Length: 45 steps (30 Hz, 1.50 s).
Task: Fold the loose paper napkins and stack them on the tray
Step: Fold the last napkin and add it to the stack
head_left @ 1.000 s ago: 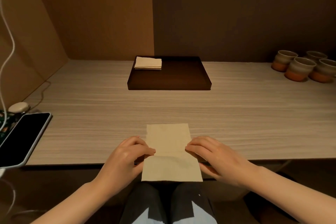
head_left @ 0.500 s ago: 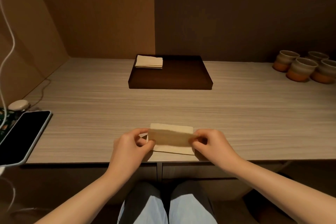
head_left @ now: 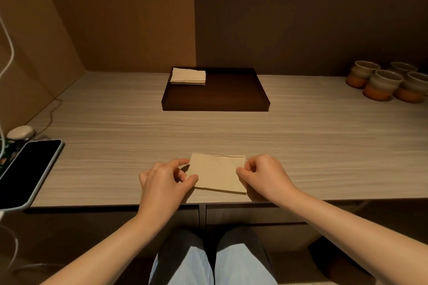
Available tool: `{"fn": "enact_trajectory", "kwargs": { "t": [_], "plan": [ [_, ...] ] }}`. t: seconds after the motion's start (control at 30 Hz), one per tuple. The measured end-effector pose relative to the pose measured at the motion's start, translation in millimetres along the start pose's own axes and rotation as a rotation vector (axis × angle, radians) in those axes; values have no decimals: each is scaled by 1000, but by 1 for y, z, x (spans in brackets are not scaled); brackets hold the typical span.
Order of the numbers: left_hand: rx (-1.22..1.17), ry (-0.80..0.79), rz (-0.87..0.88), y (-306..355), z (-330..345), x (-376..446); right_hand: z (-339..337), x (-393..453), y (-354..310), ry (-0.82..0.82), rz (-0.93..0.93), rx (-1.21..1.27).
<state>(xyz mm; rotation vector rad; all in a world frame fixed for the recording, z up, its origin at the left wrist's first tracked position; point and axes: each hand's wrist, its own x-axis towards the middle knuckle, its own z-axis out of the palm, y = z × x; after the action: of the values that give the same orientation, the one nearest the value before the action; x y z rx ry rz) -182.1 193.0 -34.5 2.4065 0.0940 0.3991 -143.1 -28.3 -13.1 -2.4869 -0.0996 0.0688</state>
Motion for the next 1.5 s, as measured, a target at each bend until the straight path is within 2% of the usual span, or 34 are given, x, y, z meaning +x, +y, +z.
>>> {"fn": "enact_trajectory", "kwargs": {
  "t": [0.1, 0.17, 0.3, 0.4, 0.47, 0.53, 0.63, 0.77, 0.9, 1.3, 1.5],
  "plan": [
    [159, 1, 81, -2, -1, -6, 1, 2, 0, -7, 7, 2],
    [224, -28, 211, 0, -3, -13, 1, 2, 1, -5, 0, 7],
    [353, -293, 500, 5, 2, -23, 0, 2, 2, -23, -11, 19],
    [407, -369, 529, 0, 6, -24, -6, 0, 0, 6, -2, -24],
    [405, -382, 524, -2, 7, -23, -11, -5, -4, 112, -87, -181],
    [426, -374, 541, -4, 8, -22, -11, -14, -8, 166, -266, -280],
    [476, -328, 577, -4, 10, -22, 5, -32, -8, 56, -516, -400],
    [451, -276, 655, -6, 11, -26, 24, -40, 11, 57, -620, -608],
    [447, -210, 702, -9, 6, -27, 29, -37, 28, 45, -757, -638],
    [271, -103, 795, -24, 1, -28, 27, -40, 35, 141, -903, -570],
    [284, -180, 785, -8, -11, -10, 9, -32, 10, 113, -916, -445]
  ]
}}
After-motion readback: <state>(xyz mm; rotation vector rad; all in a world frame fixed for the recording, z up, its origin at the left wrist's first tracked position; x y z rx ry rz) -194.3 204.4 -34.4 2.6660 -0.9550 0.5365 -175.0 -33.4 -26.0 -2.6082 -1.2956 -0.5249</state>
